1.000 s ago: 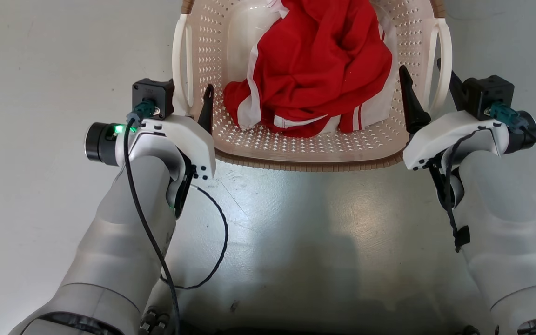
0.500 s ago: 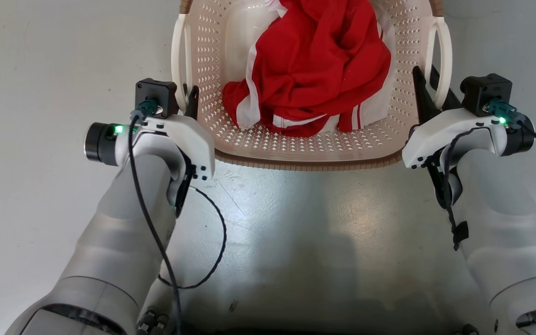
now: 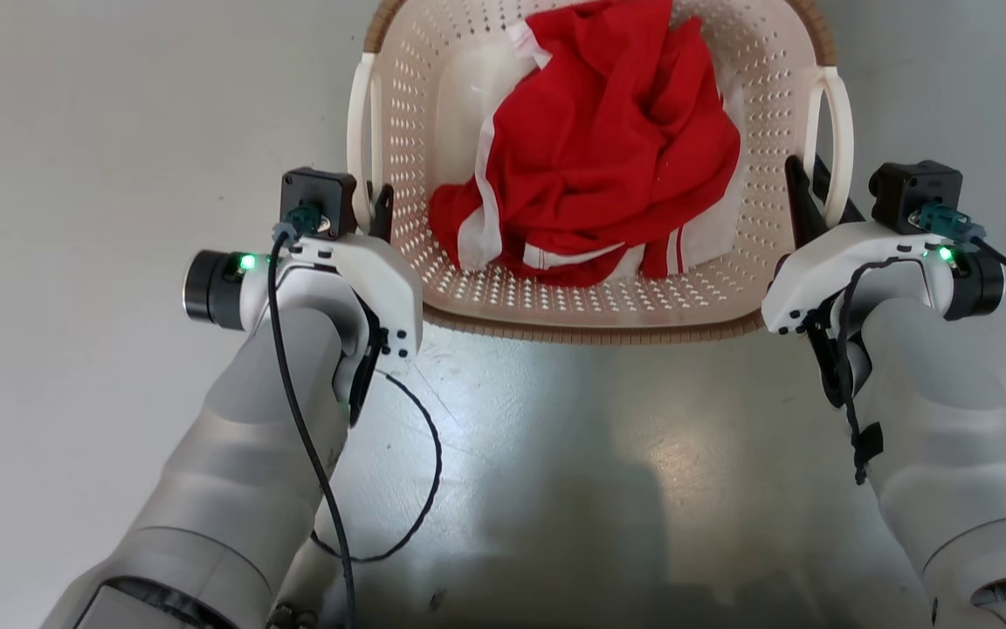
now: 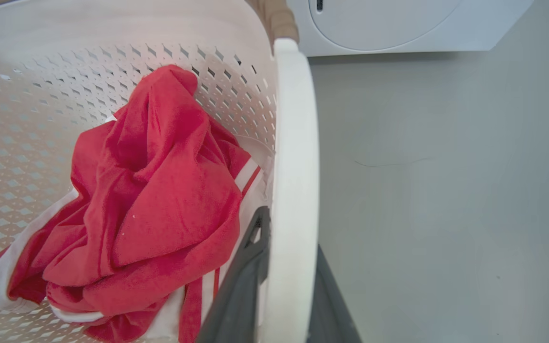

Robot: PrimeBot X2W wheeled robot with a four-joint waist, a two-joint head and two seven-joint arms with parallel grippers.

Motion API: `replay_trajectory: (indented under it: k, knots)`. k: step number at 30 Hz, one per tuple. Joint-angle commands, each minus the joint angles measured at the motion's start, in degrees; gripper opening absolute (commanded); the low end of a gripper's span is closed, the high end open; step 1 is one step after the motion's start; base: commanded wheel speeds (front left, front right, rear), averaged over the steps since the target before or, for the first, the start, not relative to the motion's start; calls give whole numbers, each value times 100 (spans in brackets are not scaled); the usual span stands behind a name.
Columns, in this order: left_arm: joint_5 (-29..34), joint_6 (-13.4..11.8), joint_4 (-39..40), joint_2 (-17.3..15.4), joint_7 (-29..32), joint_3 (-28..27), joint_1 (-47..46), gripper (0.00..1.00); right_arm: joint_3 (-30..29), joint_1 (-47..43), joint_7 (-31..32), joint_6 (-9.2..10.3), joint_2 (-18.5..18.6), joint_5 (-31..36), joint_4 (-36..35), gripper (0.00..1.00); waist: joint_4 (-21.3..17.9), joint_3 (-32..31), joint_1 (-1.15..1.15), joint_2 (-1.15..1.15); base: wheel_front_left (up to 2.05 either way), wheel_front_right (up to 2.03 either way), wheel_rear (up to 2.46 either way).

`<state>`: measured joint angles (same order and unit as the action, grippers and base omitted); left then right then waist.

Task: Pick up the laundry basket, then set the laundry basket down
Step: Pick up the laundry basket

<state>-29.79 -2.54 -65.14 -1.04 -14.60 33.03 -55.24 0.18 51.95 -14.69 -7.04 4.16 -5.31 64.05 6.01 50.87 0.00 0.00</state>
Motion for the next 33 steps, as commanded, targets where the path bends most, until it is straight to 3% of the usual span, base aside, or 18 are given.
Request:
replay_trajectory:
  k: [1, 17, 33]
  knots:
    - [-89, -59, 41, -184, -40, 15, 209, 0, 165, -170, -30, -45, -128, -17, 59, 0, -33, -148, 0, 0, 0, 0, 0]
    - [-682, -140, -195, -184, -40, 579, 910, 0, 483, -637, -30, -45, -128, -268, 769, 0, -119, -1376, 0, 0, 0, 0, 0]
    - [-1397, -144, -539, -184, 351, 1160, 2038, 0, 1583, -1802, 581, -45, -128, -1390, 972, 0, -149, -3048, 0, 0, 0, 0, 0]
